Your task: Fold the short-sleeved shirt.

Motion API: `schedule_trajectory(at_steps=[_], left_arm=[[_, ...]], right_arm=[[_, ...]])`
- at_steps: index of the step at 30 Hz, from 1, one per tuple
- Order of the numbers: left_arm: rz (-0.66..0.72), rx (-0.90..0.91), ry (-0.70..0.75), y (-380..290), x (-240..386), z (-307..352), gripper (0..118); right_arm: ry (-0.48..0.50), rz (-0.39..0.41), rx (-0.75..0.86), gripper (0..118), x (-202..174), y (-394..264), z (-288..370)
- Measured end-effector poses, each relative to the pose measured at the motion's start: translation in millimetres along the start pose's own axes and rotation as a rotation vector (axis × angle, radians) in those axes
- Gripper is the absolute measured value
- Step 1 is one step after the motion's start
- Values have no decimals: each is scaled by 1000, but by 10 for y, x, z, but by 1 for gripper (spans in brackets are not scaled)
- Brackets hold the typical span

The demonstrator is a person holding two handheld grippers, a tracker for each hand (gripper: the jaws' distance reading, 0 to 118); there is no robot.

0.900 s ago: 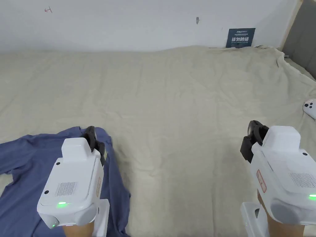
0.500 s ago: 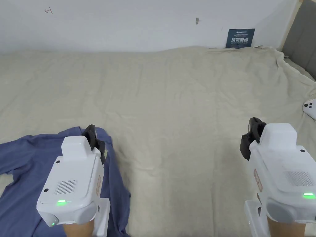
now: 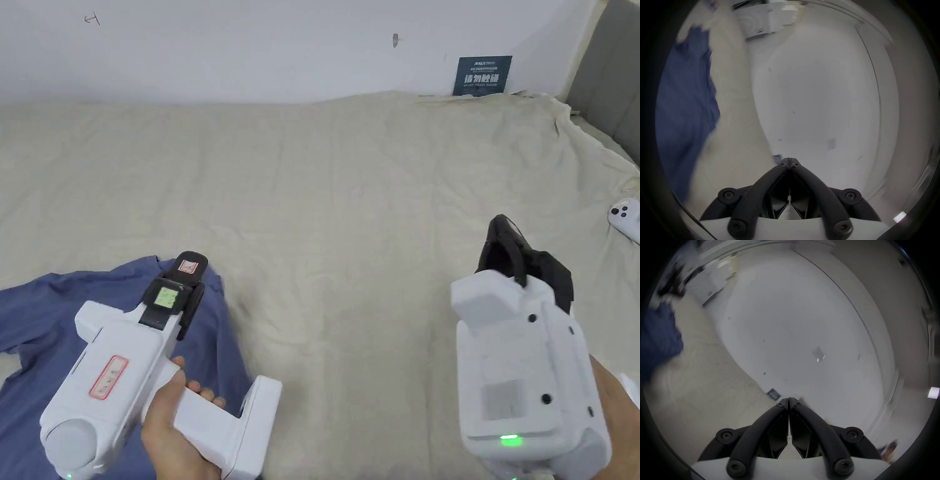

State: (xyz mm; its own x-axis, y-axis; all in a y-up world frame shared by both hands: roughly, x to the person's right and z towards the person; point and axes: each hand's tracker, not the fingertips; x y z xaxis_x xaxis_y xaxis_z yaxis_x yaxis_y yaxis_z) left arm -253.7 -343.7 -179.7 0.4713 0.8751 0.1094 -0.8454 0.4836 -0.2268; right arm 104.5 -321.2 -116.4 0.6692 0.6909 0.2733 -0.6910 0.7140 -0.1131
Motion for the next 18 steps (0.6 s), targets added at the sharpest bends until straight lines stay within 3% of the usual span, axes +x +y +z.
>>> schedule_trajectory(at_steps=[4,7,10,18], left_arm=[[-745,67,177,-298,437,-60,0],[-1059,103,217,-523,531,-87,0],[-1192,109,227,-600,508,-99,0],[-1130,111,230,-546,479,-90,0]], right_arm=[[120,-487,-142,0,324,-27,-90],[183,-711,-182,0,443,-119,-129],[164,-740,-201,0,474,-171,-139],[166,-725,-204,0,436,-83,-92]])
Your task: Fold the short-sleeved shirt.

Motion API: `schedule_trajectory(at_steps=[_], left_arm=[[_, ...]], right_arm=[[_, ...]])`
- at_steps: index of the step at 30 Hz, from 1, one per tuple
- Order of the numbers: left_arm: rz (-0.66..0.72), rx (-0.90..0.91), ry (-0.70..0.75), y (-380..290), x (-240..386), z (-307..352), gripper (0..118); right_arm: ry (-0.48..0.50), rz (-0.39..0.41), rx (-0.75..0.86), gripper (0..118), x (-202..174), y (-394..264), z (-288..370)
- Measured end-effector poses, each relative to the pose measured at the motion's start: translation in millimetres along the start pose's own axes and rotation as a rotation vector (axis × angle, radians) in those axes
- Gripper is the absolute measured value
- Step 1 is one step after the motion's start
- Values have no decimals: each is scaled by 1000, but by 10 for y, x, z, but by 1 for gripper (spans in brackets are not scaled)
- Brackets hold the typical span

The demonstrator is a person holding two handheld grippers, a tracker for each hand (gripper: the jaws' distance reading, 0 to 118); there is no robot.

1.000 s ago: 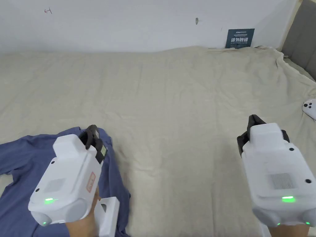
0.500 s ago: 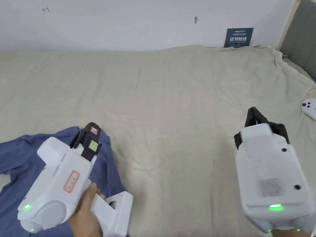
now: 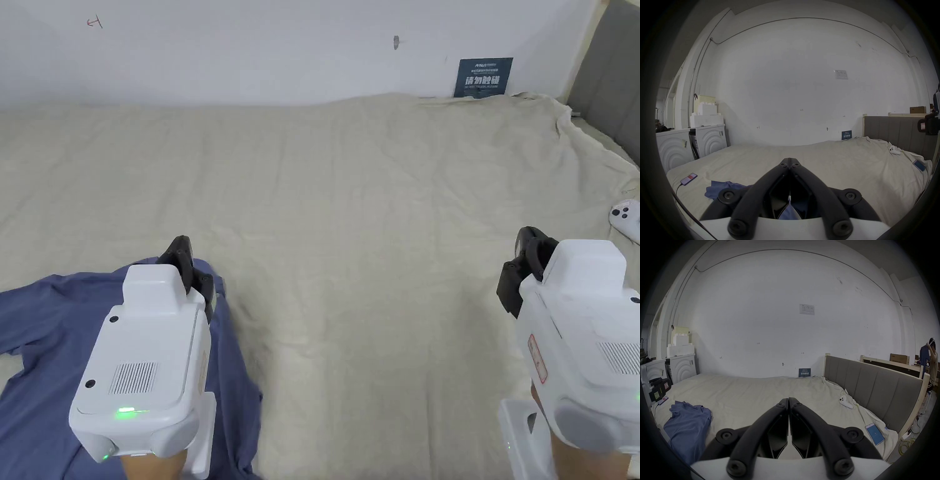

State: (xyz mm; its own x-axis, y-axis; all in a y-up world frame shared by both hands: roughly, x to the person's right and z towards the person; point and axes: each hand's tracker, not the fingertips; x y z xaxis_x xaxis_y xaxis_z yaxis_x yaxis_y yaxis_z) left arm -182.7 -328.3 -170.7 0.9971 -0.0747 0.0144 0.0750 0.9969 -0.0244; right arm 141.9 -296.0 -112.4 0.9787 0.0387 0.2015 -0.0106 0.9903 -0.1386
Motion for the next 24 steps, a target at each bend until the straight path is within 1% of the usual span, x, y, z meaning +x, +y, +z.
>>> schedule_trajectory(at_steps=[4,18,24], left_arm=[[-4,1,-6,-4,0,9,0],[-3,-2,-20,9,5,0,0],[-9,-3,-18,12,12,6,0]], right_arm=[[5,-4,1,0,-54,45,42],[7,-7,-2,0,34,47,7],[8,-5,-3,0,6,73,41]])
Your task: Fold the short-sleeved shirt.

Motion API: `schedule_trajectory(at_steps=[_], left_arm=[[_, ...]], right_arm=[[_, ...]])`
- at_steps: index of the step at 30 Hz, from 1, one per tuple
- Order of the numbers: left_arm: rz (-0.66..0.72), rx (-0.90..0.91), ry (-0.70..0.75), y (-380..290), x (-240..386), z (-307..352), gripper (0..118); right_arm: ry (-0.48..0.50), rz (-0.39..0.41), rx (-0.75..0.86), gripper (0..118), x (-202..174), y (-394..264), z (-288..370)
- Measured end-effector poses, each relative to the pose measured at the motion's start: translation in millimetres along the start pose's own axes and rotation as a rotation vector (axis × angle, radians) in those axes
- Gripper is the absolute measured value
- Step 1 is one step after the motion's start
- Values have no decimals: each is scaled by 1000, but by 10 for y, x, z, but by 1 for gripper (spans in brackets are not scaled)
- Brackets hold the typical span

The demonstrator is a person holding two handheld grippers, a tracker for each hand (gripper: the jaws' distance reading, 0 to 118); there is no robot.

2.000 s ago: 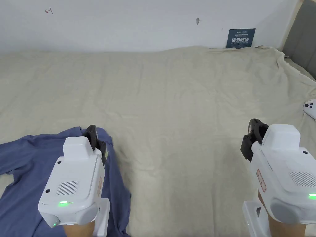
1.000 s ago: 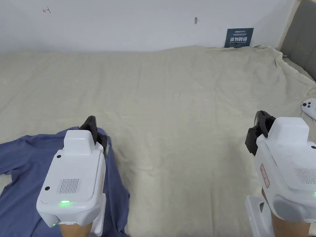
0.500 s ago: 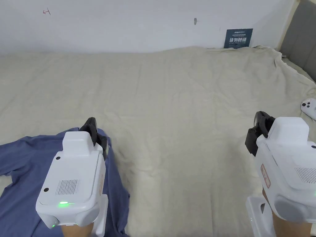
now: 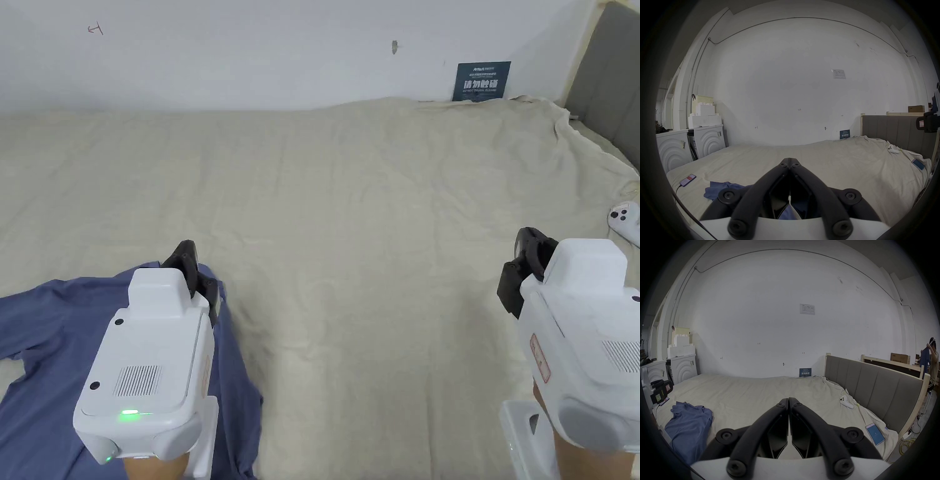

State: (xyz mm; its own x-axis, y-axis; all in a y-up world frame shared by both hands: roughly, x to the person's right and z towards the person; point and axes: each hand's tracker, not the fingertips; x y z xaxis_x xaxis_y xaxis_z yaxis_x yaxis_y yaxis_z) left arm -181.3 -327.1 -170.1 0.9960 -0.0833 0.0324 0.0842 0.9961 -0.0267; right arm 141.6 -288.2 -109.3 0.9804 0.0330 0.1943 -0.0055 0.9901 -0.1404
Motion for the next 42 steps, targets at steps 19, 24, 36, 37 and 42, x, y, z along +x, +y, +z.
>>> schedule_trajectory(at_steps=[19,24,36,37,42], left_arm=[[-3,18,58,48,-262,79,0],[-19,24,121,72,-518,193,0],[-18,12,374,90,-1486,735,0],[-22,12,400,90,-1570,794,0],[-36,5,494,102,-1907,1067,0]], right_arm=[[42,35,26,0,-192,72,-70],[109,43,40,0,-436,105,-150],[349,58,71,0,-1372,185,-243],[372,58,73,0,-1459,186,-241],[462,61,82,0,-1847,204,-197]])
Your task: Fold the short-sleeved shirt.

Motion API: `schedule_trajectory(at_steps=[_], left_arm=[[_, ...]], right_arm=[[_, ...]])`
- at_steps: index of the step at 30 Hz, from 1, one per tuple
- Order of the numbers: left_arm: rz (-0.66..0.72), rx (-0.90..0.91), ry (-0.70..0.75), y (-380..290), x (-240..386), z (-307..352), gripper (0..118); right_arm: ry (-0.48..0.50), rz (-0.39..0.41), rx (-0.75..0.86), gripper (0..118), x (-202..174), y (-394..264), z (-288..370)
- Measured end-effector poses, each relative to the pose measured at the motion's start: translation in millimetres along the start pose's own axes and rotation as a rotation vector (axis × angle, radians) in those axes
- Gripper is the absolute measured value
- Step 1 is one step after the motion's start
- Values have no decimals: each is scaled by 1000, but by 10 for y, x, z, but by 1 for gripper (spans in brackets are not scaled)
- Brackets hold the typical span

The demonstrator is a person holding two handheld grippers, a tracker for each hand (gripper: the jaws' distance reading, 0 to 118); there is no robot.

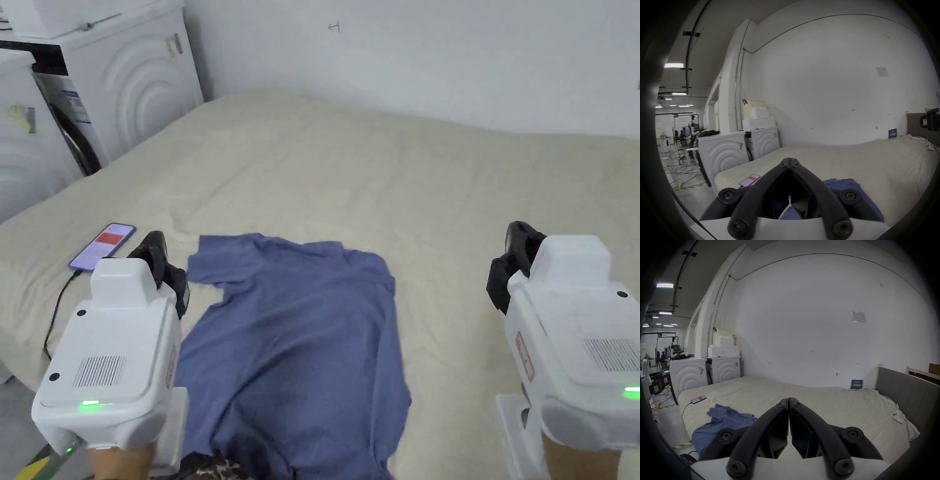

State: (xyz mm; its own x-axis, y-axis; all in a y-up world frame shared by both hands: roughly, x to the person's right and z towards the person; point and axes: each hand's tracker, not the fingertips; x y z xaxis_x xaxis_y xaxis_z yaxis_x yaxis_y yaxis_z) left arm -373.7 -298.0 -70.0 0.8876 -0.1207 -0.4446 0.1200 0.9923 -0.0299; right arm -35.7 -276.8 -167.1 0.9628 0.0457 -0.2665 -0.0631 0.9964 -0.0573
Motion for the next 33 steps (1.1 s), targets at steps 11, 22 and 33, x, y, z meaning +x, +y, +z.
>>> schedule_trajectory(at_steps=[11,22,33], left_arm=[[-12,-17,127,-86,-521,171,0],[-13,-41,64,-114,-382,53,0],[58,-482,-240,-368,171,-832,0]], right_arm=[[128,27,-1,0,-477,-16,-103],[106,35,-15,0,-361,-43,-110],[37,27,-43,0,-133,-68,-182]])
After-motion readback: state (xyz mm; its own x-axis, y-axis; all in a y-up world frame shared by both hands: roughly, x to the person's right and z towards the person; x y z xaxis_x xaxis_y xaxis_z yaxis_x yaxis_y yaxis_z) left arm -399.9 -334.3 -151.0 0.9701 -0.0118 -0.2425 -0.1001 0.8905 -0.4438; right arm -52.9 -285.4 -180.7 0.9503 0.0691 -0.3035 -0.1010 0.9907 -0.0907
